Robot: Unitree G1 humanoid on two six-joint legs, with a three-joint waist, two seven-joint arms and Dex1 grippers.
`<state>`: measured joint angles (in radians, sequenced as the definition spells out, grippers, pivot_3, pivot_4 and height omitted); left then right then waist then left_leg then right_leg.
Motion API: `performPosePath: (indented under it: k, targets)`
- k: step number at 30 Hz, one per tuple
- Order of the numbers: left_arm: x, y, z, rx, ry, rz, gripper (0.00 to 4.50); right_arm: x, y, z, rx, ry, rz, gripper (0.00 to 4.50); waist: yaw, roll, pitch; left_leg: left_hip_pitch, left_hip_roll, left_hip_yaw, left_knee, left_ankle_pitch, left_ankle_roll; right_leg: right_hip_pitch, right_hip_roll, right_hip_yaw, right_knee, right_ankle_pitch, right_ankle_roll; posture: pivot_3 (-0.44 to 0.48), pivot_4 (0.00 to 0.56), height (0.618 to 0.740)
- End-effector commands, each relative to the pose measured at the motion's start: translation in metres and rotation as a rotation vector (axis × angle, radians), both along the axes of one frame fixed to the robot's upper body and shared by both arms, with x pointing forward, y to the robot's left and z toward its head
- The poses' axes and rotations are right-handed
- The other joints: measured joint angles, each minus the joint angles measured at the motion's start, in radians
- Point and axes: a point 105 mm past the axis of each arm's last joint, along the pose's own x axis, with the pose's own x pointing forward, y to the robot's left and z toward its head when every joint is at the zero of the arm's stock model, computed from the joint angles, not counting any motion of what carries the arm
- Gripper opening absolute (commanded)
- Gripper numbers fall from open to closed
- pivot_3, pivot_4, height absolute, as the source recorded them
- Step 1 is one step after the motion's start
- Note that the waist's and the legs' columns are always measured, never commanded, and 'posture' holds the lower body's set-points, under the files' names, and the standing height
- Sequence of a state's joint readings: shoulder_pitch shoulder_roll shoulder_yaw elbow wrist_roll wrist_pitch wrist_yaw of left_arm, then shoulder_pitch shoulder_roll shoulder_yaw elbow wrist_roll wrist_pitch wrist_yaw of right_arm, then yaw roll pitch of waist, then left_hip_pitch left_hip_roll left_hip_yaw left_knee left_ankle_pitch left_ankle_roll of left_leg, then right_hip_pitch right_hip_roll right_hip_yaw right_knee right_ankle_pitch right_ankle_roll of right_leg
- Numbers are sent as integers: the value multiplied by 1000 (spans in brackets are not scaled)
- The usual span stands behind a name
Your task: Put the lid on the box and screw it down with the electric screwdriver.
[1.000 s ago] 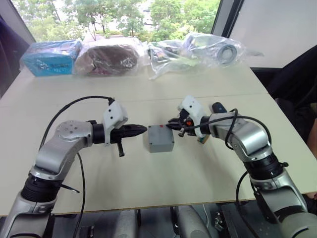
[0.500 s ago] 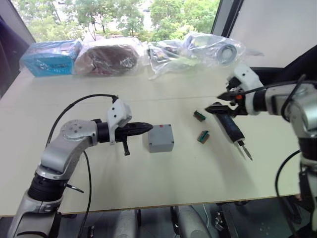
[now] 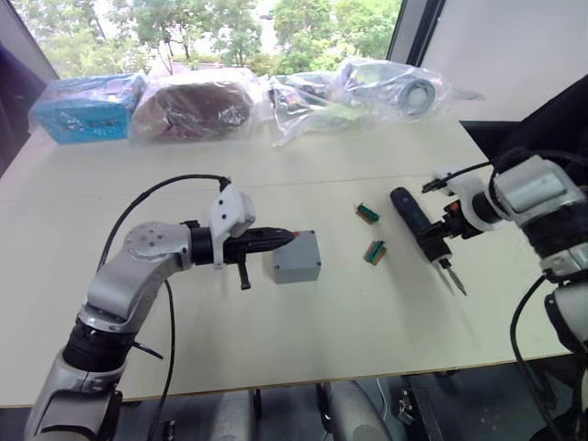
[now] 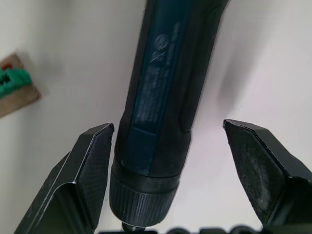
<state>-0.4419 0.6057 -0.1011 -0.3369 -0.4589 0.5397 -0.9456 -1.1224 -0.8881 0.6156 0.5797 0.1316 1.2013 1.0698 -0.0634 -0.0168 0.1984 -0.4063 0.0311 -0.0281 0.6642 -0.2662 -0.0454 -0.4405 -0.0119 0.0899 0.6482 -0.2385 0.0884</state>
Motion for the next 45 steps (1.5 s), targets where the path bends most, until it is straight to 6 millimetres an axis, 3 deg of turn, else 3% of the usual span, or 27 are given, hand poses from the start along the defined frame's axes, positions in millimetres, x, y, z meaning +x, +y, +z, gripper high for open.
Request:
performPosePath:
  k: [1, 4, 7, 11, 15, 19, 22, 23, 25, 33, 39, 45]
  targets:
    - [-6, 0, 12, -9, -64, 1, 0, 5, 0, -2, -23, 6, 37, 3683, -3, 0, 0, 0, 0, 0, 0, 0, 0, 0, 0, 0, 0, 0, 0, 0, 150, 740]
    - [-8, 1, 9, 2, -61, 9, 0, 7, 2, -15, -28, 39, 59, 3683, -7, -1, -1, 0, 0, 0, 0, 0, 0, 1, 0, 0, 0, 0, 0, 0, 150, 740]
    - [-9, 4, 10, 7, -59, 15, 0, 12, 7, -13, -8, 31, 63, 3182, -9, -2, -1, 4, 0, 0, 1, 0, 0, 5, 0, 0, 0, 0, 0, 0, 150, 740]
    - [-8, 7, 10, 12, -54, 24, 0, 19, 12, 6, 39, -20, 48, 1956, -9, -2, -1, 9, 0, 0, 0, 0, 0, 9, 0, 0, 0, 0, -1, 0, 150, 740]
    - [-5, 14, 8, 31, -48, 39, 0, 27, 20, 50, 112, -168, 49, 1853, -9, 2, 1, 9, 0, 0, -1, 0, 0, 8, 0, 1, 1, 0, 0, 0, 150, 740]
    - [-2, 18, 6, 42, -43, 48, 0, 27, 42, 83, 217, -305, 141, 1853, -7, 5, 3, 5, 0, 0, -1, 0, 0, 3, 0, 1, 2, 0, 0, 0, 150, 740]
    - [1, 19, -1, 73, -22, 31, 0, 12, 108, 149, 440, -783, 481, 1853, -7, 4, 3, -1, 0, -1, -1, 0, 0, -3, 0, 0, 2, 0, 0, 0, 150, 740]
    - [3, 19, -4, 84, -16, 26, 0, 2, 120, 157, 481, -880, 523, 1853, -10, 5, 3, -1, 0, -1, -1, 0, 0, -3, 1, -1, 2, 0, 0, 0, 150, 740]
    - [4, 19, -8, 101, -9, 19, 0, -10, 138, 158, 569, -980, 521, 1853, -7, 5, 3, -1, 0, -2, -3, 0, 0, -4, 1, 0, 4, 0, 1, 0, 150, 740]
    - [17, 12, -21, 84, 13, 14, 0, -30, 173, 150, 767, -1303, 383, 1853, 20, 3, 2, -3, -1, -3, 1, 0, -1, 0, -2, -4, 0, 0, 0, 0, 150, 740]
    - [28, -1, -39, 109, 33, 1, 0, -47, 197, 130, 795, -1348, 390, 1853, 18, 3, 2, -1, -1, -3, 1, 1, -1, 1, 0, -3, 1, 1, 1, 0, 150, 740]
    - [34, -1, -51, 162, 29, 19, 0, -52, 199, 120, 841, -1336, 345, 1853, 16, 3, 1, 0, 0, -4, 1, 1, -1, 0, 0, -3, 4, 1, 1, 0, 150, 740]
